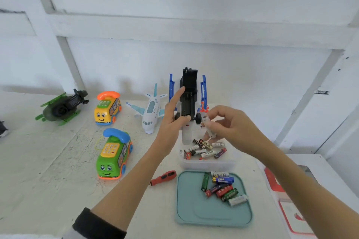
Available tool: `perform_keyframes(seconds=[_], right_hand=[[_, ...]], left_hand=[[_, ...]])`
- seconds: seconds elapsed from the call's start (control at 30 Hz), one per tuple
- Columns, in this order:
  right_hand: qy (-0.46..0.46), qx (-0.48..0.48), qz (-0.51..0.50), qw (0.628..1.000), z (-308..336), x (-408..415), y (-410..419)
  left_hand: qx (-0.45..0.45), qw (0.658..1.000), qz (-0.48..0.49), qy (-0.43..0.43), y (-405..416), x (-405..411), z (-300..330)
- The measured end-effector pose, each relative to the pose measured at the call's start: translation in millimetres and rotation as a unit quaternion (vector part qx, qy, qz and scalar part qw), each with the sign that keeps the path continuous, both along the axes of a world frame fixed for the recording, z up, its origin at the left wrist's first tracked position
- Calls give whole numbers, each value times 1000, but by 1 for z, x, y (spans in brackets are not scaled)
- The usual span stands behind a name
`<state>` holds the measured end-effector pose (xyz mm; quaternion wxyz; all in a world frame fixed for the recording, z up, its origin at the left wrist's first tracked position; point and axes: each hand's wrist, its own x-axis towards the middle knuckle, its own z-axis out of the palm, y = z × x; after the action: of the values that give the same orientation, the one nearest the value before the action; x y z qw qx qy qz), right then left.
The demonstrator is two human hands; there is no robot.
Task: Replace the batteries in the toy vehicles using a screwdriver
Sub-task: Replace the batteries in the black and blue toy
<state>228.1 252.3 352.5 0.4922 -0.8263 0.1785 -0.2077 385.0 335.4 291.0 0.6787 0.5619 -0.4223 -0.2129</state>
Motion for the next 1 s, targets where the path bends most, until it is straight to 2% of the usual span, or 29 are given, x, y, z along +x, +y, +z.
perform_keyframes(seconds=[0.13,0.33,0.57,0.83,1.0], right_hand=[[-49,-160,-60,984,17,33,-2],[-86,-290,-119,946,9,68,-6],[-62,-297,-77,950,6,73,-10],[-67,-369,-72,924,4,74,-13],[-68,-331,-53,940,7,73,-18]], left_hand=[[-7,1000,3,9,3,1,1],[-19,1000,16,19,5,-2,1],[-19,999,46,23,4,3,-1],[-20,999,36,17,1,-1,-2],[-19,999,43,17,-2,-1,-2]])
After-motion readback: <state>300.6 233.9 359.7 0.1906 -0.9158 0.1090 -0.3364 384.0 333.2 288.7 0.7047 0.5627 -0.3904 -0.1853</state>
